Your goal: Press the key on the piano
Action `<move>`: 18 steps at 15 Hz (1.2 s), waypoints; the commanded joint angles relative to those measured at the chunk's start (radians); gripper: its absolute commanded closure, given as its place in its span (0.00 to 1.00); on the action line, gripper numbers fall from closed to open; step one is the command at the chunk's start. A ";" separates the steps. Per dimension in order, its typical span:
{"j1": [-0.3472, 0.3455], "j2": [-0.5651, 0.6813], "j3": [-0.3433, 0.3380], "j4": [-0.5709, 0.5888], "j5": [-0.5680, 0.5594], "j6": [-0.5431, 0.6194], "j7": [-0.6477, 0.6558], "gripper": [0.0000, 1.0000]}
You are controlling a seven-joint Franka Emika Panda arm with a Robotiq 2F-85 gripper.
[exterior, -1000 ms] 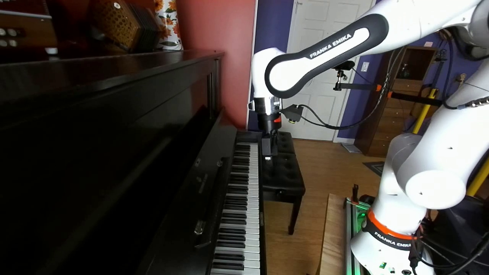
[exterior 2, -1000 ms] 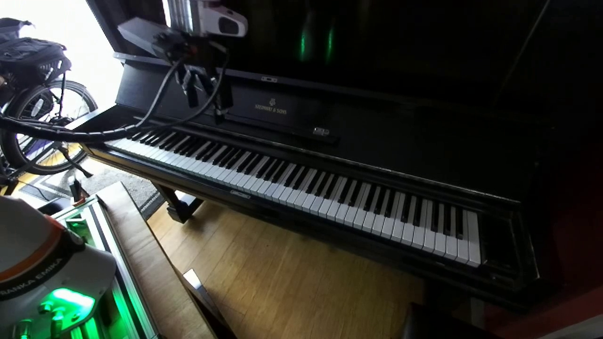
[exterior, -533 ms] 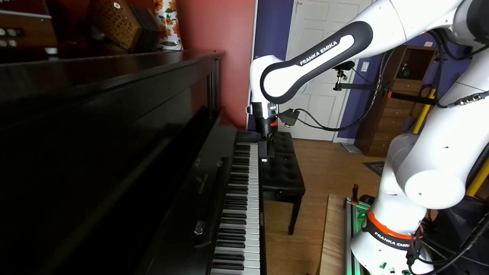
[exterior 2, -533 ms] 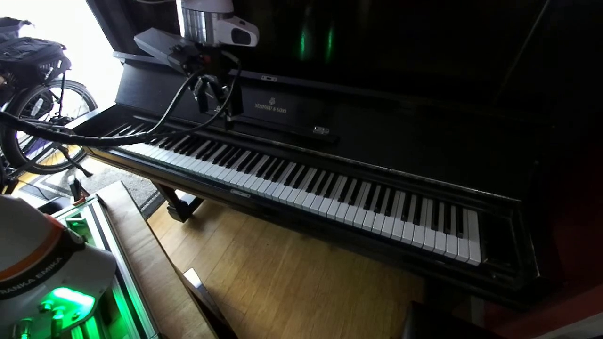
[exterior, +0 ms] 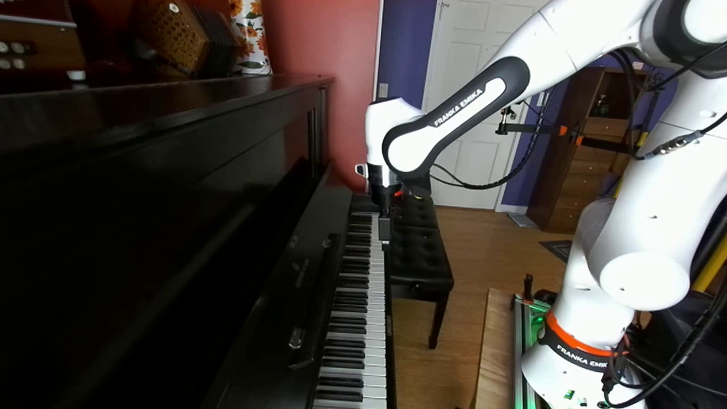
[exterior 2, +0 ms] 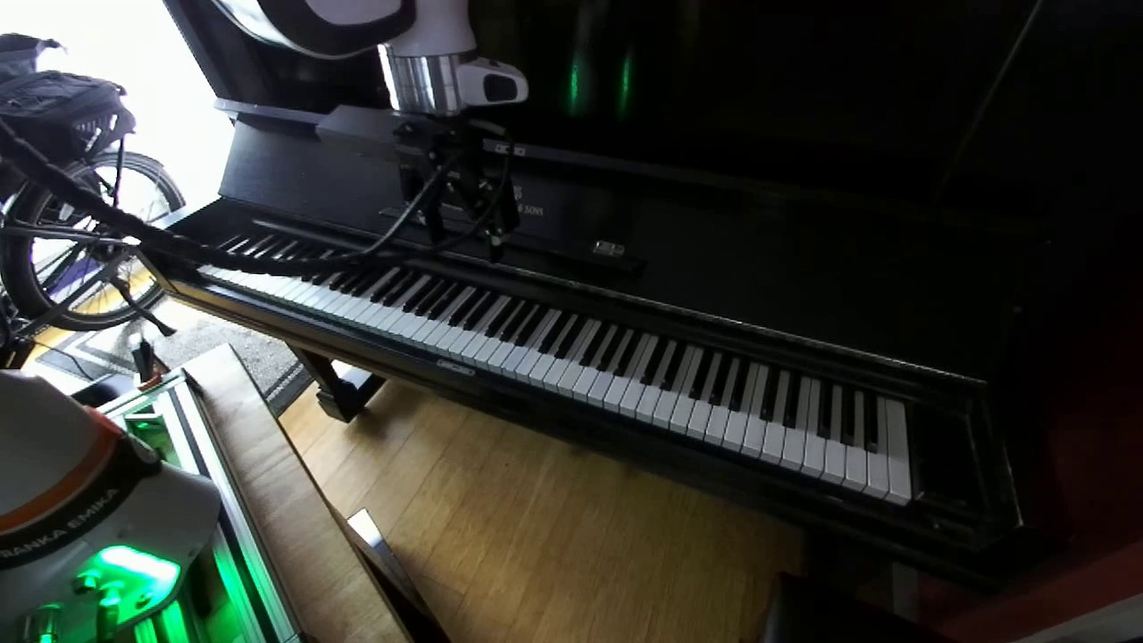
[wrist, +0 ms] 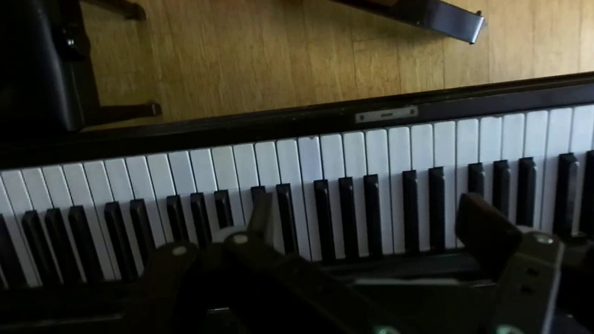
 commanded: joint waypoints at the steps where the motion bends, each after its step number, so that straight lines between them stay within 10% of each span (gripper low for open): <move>1: -0.025 0.142 -0.032 0.025 -0.042 0.136 -0.149 0.00; 18: -0.142 0.381 -0.036 0.077 -0.022 0.358 -0.354 0.00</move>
